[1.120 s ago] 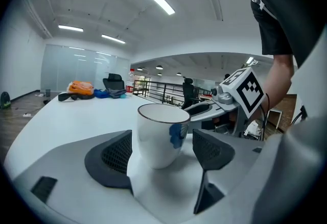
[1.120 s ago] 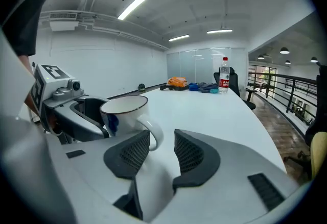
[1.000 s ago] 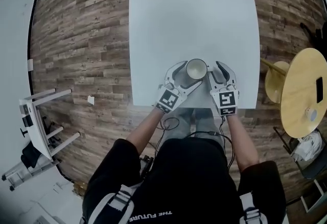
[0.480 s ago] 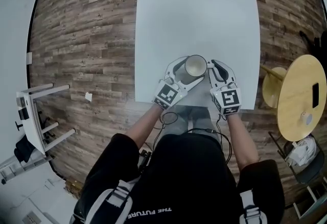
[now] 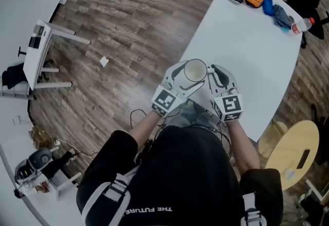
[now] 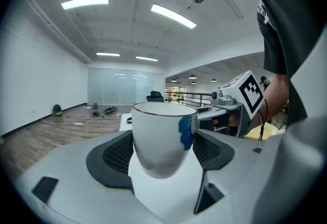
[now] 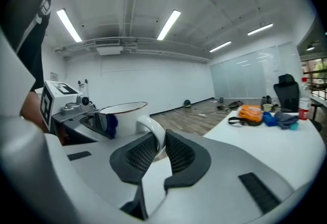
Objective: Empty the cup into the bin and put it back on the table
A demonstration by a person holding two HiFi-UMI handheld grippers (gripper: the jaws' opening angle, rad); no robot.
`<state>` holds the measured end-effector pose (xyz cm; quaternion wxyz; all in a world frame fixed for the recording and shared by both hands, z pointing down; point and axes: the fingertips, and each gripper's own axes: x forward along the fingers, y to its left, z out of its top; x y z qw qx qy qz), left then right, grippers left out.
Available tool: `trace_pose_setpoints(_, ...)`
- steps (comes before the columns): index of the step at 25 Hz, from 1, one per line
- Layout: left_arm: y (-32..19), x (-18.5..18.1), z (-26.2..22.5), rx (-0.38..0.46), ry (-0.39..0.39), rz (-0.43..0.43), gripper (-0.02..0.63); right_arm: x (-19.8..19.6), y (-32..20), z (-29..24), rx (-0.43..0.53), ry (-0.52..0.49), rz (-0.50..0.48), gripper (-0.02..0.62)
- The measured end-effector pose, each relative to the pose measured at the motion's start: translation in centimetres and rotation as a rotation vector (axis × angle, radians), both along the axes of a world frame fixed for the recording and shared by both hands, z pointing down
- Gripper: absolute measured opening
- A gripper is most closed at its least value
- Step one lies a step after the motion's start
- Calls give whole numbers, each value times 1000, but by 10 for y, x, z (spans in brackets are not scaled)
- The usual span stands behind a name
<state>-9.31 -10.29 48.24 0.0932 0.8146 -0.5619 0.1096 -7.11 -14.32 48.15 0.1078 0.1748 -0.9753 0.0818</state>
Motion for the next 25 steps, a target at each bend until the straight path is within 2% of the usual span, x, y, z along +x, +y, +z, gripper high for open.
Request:
trace_pose_setpoints(6,95,-129,-11,-35,-2,-341,362,-143,90,-9,-31,-19,-324,57)
trace_pose_setpoints(10,161,-186,-7,-61,9,-520,362,-208,154,-7,-26,11,-490,57)
trace_pose_setpoints(12,187,-203,3,-94,42,-592,362,-229,180,2,-23,50,-550,57)
trace_pose_setpoints(17,235,-221,61,-191,280,-721,362,-255,228,57,-43,210,-675,57)
trace_pose_setpoints(23,284,-194,163,-377,666,-803,362,-232,278,168,-224,611,-774,57)
trace_pose_setpoints(25,298,-194,194,-427,751,-814,362,-233,292,202,-260,706,-795,57)
